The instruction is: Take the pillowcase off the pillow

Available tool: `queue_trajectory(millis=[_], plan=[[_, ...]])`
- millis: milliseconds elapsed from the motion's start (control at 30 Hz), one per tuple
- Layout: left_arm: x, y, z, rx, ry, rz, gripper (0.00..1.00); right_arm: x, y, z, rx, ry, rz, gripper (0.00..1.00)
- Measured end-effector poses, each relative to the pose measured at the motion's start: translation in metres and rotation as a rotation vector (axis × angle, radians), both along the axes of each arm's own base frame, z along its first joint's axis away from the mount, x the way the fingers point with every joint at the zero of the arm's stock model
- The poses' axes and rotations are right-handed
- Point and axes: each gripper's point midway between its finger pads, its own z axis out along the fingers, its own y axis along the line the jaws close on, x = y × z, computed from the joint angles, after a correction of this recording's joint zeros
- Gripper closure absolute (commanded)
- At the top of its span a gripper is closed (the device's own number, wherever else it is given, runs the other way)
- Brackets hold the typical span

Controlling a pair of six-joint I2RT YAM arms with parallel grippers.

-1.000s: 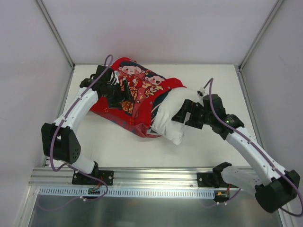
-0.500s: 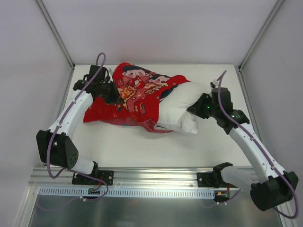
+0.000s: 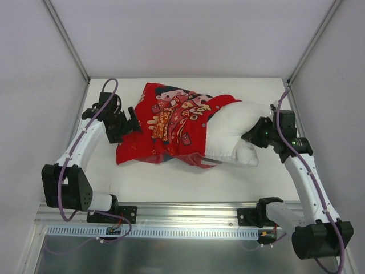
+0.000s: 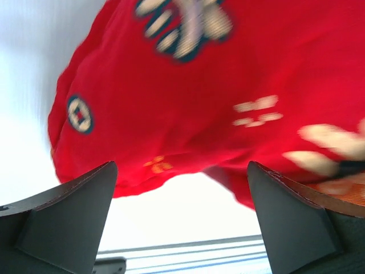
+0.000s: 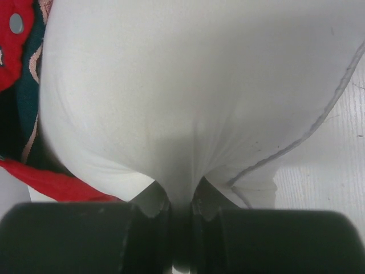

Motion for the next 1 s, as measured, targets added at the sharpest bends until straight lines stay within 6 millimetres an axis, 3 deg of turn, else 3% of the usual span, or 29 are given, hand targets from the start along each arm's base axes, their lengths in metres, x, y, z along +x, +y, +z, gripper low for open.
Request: queue_trajectory(millis=[200,300,333,367,467,567,733,833,1000], plan=[[-0.033,0.003,-0.039,0.011,0.116,0.001,0.05,0.003,-0.005,-0.006,0.021,0.029,-0.004,0.99],[-0.04,0.003,-0.053,0.008,0.153,0.012,0.57,0.004,-0.005,-0.007,0.026,0.036,-0.002,0.99],[-0.039,0.003,-0.056,0.011,0.164,0.01,0.91,0.004,-0.005,-0.007,0.028,0.038,-0.002,0.99],[-0.037,0.004,-0.058,0.013,0.163,0.015,1.0,0.004,-0.005,-0.008,0.03,0.039,-0.003,0.99],[-0.027,0.008,-0.059,0.039,0.168,0.024,1.0,0.005,-0.008,-0.007,0.039,0.04,-0.013,0.99],[-0.006,0.019,-0.047,0.047,0.127,0.067,1.0,0.006,-0.014,-0.006,0.048,0.04,-0.024,0.99],[0.015,0.06,-0.017,0.027,0.039,0.226,1.0,0.002,-0.033,-0.004,0.061,0.042,-0.078,0.99],[0.013,0.093,0.0,0.0,-0.007,0.359,1.0,-0.002,-0.049,-0.002,0.069,0.044,-0.127,0.99],[-0.007,0.125,0.035,-0.064,-0.088,0.533,1.0,-0.01,-0.061,0.001,0.1,0.051,-0.173,0.99]])
